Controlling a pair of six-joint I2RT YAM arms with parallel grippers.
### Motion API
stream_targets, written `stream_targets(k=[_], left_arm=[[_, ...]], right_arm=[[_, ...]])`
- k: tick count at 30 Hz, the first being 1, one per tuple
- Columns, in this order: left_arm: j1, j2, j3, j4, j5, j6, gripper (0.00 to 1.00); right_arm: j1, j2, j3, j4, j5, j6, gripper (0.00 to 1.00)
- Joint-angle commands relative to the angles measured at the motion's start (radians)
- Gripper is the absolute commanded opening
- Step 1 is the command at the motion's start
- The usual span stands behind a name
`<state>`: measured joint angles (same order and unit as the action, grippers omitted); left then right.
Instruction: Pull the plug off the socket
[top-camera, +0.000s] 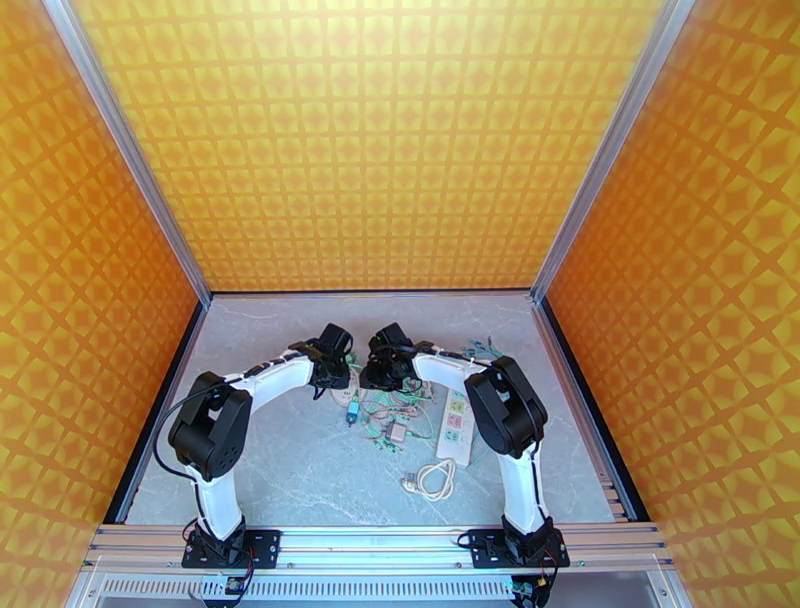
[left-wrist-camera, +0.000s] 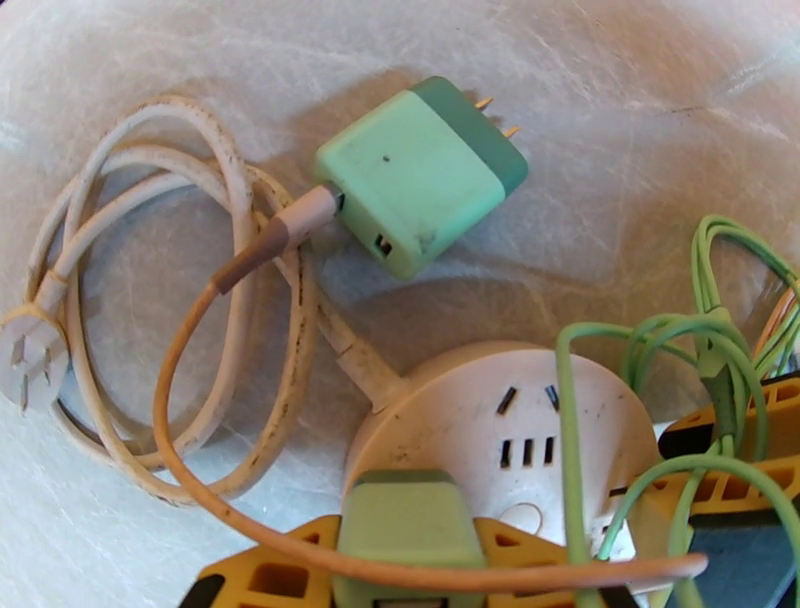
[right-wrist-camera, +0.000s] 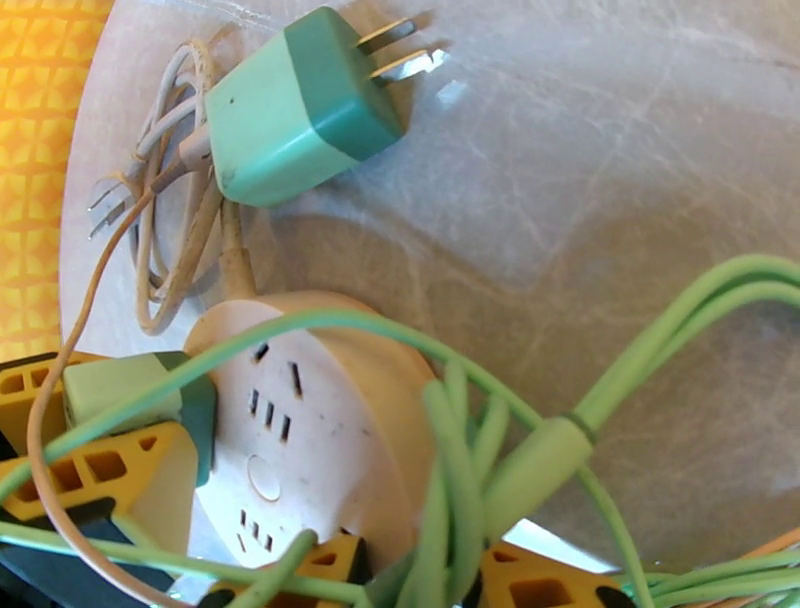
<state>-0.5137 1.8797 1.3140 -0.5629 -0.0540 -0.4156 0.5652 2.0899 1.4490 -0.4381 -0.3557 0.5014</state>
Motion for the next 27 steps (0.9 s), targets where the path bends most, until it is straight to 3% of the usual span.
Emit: stream_targets(k=[1, 4, 10, 15, 21, 27], left_arm=[[0.026, -0.059, -0.024, -0.008, 0.155, -0.077, 0.16], [0.017, -0.057, -0.008, -0.022, 0.149, -0.062, 0.16], [-0.082, 0.004, 0.052, -0.105, -0.035, -0.004, 0.15], [-0.138, 0.033, 0.07, -0.118, -0.12, 0.006, 0.13], [-0.137, 0.03, 0.09, -0.127, -0.083, -0.036, 0.1], [-0.029, -0.041, 0.055, -0.092, 0.086, -0.137, 0.09]], right_arm=[[0.005, 0.091, -0.023, -0.164, 0.153, -0.052, 0.31], [0.018, 0.104, -0.006, -0.178, 0.156, -0.058, 0.31], [0.044, 0.129, 0.029, -0.209, 0.164, -0.06, 0.31], [0.056, 0.149, 0.033, -0.225, 0.164, -0.062, 0.31], [0.074, 0.166, 0.029, -0.232, 0.171, -0.062, 0.3], [0.077, 0.164, 0.016, -0.229, 0.182, -0.068, 0.29]])
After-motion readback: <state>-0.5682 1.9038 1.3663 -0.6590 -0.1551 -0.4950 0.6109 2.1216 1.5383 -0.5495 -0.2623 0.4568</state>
